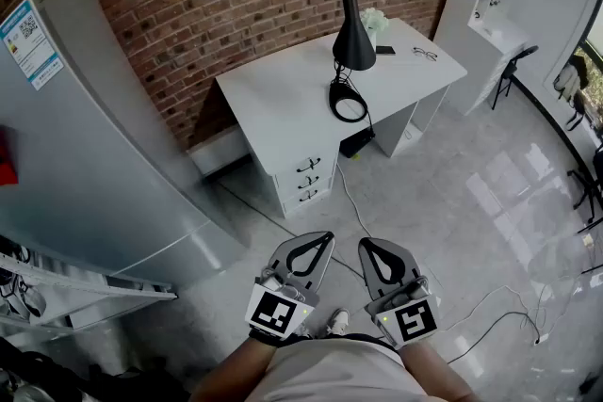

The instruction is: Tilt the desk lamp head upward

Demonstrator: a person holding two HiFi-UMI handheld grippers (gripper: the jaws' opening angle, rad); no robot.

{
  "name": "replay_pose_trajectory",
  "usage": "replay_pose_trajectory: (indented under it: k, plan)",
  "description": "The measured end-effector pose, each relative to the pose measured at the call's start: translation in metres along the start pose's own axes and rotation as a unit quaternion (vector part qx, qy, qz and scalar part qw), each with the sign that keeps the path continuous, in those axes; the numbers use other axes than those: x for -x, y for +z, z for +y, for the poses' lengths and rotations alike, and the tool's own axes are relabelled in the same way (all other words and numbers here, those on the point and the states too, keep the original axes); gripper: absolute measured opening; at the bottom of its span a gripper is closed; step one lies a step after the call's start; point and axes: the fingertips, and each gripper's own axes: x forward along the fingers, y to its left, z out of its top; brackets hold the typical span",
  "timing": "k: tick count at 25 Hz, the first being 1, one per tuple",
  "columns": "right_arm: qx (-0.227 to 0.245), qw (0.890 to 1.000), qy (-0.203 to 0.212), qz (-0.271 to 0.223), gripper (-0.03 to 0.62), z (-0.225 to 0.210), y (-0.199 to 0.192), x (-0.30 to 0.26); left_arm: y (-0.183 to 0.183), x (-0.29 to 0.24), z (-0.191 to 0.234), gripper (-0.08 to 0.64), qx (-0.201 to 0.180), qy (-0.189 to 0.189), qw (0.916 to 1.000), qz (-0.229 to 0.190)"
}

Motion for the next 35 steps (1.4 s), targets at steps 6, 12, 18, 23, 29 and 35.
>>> replay_pose_trajectory:
  k: [6, 12, 18, 23, 29, 35]
  plan:
    - [-0.003, 1.0, 0.003, 0.001, 0.017, 0.008, -0.002, 0.0, -0.001, 0.008, -0.001, 0.006, 0.004, 0.001, 1.0, 0.002]
    - [-0.011, 1.0, 0.002, -0.009, 0.017, 0.018, 0.003, -0.006, -0.003, 0.022, 0.008, 0.006, 0.002, 0.008, 1.0, 0.001]
    - [-0.015, 1.0, -0.015, 0.0, 0.017, 0.023, 0.001, -0.01, -0.013, 0.032, 0.017, 0.006, 0.022, 0.008, 0.9997, 0.001]
    - [-0.029, 0.999, -0.04, 0.024, 0.017, 0.018, -0.02, 0.0, -0.034, 0.027, 0.016, 0.006, 0.044, -0.005, 0.9989, 0.013]
    - [-0.04, 0.997, -0.062, 0.021, 0.017, -0.028, -0.033, -0.009, -0.048, -0.011, 0.017, 0.006, 0.047, -0.018, 0.9984, 0.026]
    - [-0.035, 0.999, -0.039, 0.0, 0.017, -0.097, -0.033, -0.039, -0.043, -0.087, 0.038, 0.006, 0.024, -0.001, 0.9995, 0.022]
